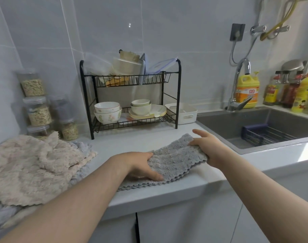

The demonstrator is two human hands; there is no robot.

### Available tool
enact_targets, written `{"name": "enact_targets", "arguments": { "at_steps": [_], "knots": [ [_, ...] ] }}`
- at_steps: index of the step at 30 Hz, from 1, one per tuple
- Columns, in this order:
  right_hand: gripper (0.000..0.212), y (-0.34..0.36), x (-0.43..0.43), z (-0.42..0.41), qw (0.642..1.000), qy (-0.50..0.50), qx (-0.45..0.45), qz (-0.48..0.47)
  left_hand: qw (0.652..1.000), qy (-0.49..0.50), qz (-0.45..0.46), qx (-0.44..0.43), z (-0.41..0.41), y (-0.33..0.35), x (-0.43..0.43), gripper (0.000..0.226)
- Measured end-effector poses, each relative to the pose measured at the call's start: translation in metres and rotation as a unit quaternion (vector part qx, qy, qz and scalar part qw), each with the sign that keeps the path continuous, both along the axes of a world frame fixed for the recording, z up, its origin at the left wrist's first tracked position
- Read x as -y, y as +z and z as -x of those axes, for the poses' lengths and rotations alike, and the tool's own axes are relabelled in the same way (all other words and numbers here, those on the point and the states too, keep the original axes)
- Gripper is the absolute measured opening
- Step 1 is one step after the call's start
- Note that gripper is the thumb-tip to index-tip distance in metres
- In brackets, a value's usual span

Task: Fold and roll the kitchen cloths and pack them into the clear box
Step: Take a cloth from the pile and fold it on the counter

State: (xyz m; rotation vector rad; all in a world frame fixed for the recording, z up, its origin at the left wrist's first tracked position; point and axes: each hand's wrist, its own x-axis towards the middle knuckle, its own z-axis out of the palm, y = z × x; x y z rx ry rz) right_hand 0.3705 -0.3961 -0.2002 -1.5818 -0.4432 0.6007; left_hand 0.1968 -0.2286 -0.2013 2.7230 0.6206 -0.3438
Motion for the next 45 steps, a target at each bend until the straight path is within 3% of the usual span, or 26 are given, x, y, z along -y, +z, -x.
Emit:
{"name": "enact_targets", "arguments": {
  "at_steps": [3, 6, 9, 12, 16, 19, 27, 30, 33, 35, 39, 40, 41, 42, 45],
  "knots": [
    [0.064, 0.015, 0.003, -0.003, 0.999, -0.030, 0.035, 0.027, 0.995, 0.011, 0.035, 0.095, 0.005, -0.005, 0.003, 0.111],
    [0.064, 0.034, 0.007, -0.004, 0.994, -0.039, 0.081, 0.057, 0.972, 0.069, -0.025, 0.225, 0.028, -0.009, -0.015, 0.081],
    [0.060, 0.053, 0.004, 0.005, 0.985, -0.024, 0.140, 0.094, 0.960, 0.148, -0.097, 0.215, 0.061, -0.027, -0.050, 0.062],
    [0.054, 0.062, -0.012, 0.025, 0.973, -0.004, 0.201, 0.117, 0.947, 0.214, -0.108, 0.214, 0.076, -0.045, -0.071, 0.043],
    [0.031, 0.055, -0.048, 0.059, 0.949, 0.022, 0.280, 0.144, 0.928, 0.246, -0.075, 0.268, 0.075, -0.049, -0.076, 0.049],
    [0.018, 0.043, -0.077, 0.077, 0.920, 0.016, 0.318, 0.229, 0.919, 0.258, -0.049, 0.293, 0.077, -0.052, -0.080, 0.050],
    [0.018, 0.013, -0.119, 0.135, 0.851, 0.079, 0.407, 0.323, 0.921, 0.250, -0.025, 0.299, 0.078, -0.052, -0.083, 0.046],
    [0.027, -0.009, -0.121, 0.147, 0.836, 0.112, 0.432, 0.319, 0.922, 0.249, -0.032, 0.295, 0.078, -0.053, -0.085, 0.047],
    [0.023, -0.020, -0.115, 0.152, 0.824, 0.149, 0.455, 0.304, 0.922, 0.247, -0.033, 0.296, 0.076, -0.054, -0.086, 0.046],
    [0.027, -0.018, -0.109, 0.154, 0.832, 0.182, 0.441, 0.283, 0.922, 0.246, -0.038, 0.296, 0.076, -0.054, -0.086, 0.045],
    [0.010, -0.002, -0.087, 0.147, 0.951, 0.202, 0.211, 0.104, 0.924, 0.241, -0.041, 0.294, 0.075, -0.055, -0.087, 0.040],
    [0.013, 0.002, -0.078, 0.142, 0.967, 0.184, 0.167, 0.061, 0.921, 0.237, -0.038, 0.306, 0.076, -0.053, -0.085, 0.038],
    [0.018, 0.005, -0.070, 0.136, 0.970, 0.161, 0.178, 0.045, 0.918, 0.226, -0.032, 0.324, 0.076, -0.052, -0.082, 0.036],
    [0.022, 0.007, -0.064, 0.127, 0.958, 0.130, 0.247, 0.064, 0.916, 0.201, -0.026, 0.346, 0.077, -0.051, -0.078, 0.037],
    [0.034, 0.003, -0.051, 0.098, 0.878, 0.083, 0.439, 0.169, 0.929, 0.067, -0.014, 0.364, 0.073, -0.046, -0.057, 0.048]
  ]
}}
